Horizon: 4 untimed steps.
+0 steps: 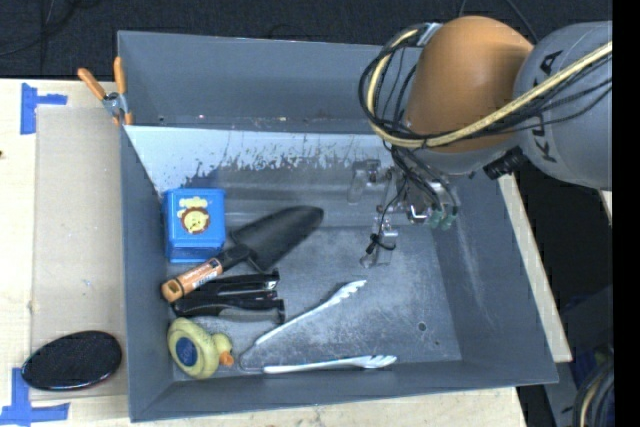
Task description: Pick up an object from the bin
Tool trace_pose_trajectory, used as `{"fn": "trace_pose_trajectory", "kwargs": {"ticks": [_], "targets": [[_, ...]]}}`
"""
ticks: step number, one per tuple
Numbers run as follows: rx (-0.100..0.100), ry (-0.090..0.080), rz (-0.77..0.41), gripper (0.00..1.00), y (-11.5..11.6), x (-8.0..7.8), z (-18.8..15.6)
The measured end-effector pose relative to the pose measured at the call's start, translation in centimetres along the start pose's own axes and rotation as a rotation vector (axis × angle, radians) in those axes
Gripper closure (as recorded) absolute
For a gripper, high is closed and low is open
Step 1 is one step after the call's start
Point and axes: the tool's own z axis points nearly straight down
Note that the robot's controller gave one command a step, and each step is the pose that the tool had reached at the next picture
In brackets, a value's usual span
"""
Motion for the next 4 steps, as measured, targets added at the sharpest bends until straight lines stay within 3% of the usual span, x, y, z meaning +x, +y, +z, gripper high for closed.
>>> {"fn": "trace_pose_trajectory", "kwargs": {"ticks": [1, 2, 3, 4], "targets": [[0.000, -0.008, 0.001, 0.00, 0.0, -0.2, -0.4], [0.001, -0.008, -0.151, 0.00, 2.7, 0.5, 4.2], [-0.001, -0.014, -0.332, 0.00, 11.3, -0.6, 6.3], [0.004, -0.008, -0.580, 0.00, 10.2, -3.3, 9.5]]}}
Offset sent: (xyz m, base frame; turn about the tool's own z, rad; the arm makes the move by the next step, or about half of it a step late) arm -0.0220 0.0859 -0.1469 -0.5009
